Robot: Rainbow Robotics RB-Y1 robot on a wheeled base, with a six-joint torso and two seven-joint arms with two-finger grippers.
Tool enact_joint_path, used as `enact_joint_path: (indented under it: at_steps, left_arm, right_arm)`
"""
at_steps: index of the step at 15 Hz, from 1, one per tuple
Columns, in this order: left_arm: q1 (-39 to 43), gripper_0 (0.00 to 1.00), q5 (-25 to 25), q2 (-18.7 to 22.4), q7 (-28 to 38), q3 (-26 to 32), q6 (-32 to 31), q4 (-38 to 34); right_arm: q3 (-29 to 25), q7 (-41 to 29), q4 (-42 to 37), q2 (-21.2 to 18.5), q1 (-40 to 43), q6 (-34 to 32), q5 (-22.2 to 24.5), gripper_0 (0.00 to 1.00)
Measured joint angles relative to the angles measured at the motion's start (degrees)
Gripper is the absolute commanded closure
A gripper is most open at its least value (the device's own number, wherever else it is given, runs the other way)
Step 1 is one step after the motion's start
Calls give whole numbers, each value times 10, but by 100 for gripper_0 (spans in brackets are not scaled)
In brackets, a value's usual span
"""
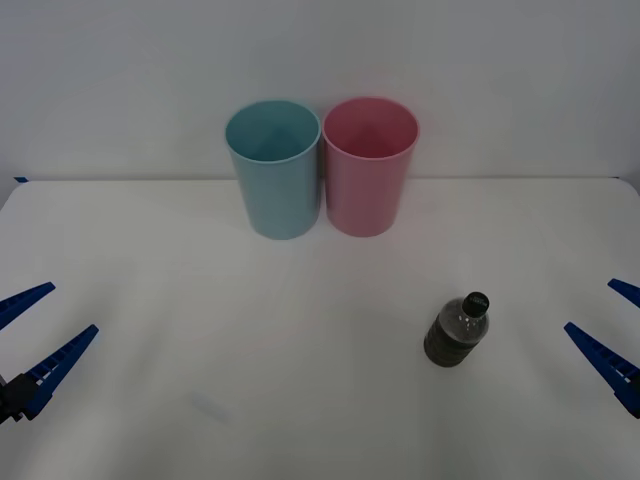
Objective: Grasp the object on the table and drop it into the matching bin: aluminum can to the light blue bin, PET bottle to the pink bin.
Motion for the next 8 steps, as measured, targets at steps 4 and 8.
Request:
enact_joint_path:
  at_steps: [4,8]
  left_arm:
    - [0,0,0,0,0,0,0,0]
    - [0,0,0,0,0,0,0,0]
  right_arm:
    - [-2,1,4,9,1,-2,-3,0]
    - [3,4,4,4,3,-8,-15,0]
